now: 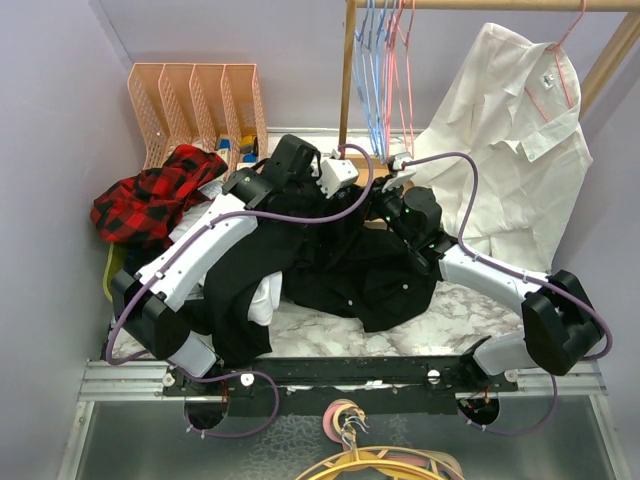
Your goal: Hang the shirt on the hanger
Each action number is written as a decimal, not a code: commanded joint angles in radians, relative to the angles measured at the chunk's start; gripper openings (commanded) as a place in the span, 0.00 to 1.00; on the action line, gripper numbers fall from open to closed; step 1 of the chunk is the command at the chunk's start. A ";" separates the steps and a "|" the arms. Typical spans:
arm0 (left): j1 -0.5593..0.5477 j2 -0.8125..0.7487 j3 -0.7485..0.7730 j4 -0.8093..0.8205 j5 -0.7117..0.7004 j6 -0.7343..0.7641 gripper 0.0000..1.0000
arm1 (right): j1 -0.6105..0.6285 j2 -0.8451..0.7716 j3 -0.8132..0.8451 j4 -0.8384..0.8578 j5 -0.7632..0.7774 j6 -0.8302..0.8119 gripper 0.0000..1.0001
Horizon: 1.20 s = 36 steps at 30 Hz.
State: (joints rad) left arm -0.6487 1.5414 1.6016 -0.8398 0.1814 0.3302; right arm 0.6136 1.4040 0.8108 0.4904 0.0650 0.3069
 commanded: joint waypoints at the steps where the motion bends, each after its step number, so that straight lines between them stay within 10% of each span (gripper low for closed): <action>1: -0.011 -0.041 -0.037 0.035 -0.042 -0.009 0.15 | -0.004 -0.017 0.012 0.008 0.044 0.006 0.01; 3: -0.011 -0.046 -0.044 0.037 -0.054 -0.005 0.00 | -0.005 -0.019 0.011 0.009 0.059 0.003 0.02; 9: -0.005 -0.104 -0.044 0.044 -0.090 0.028 0.00 | -0.025 -0.027 0.005 -0.004 0.058 0.009 0.03; 13: 0.046 -0.126 -0.096 0.079 -0.037 0.000 0.00 | -0.028 -0.054 -0.045 0.034 -0.025 0.008 0.52; 18: 0.076 -0.120 -0.107 0.074 0.042 -0.017 0.00 | -0.029 -0.136 -0.132 0.078 -0.158 0.015 0.86; 29: 0.111 -0.107 -0.086 0.049 0.144 -0.023 0.00 | -0.028 -0.551 -0.308 -0.078 -0.305 0.021 1.00; 36: 0.160 -0.106 -0.065 0.034 0.199 -0.035 0.00 | -0.029 -0.615 0.013 -0.370 0.078 -0.088 0.94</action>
State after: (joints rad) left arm -0.5201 1.4319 1.5013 -0.7952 0.3058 0.3153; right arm 0.5869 0.7406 0.5945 0.3103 -0.1181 0.2985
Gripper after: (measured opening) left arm 0.018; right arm 0.961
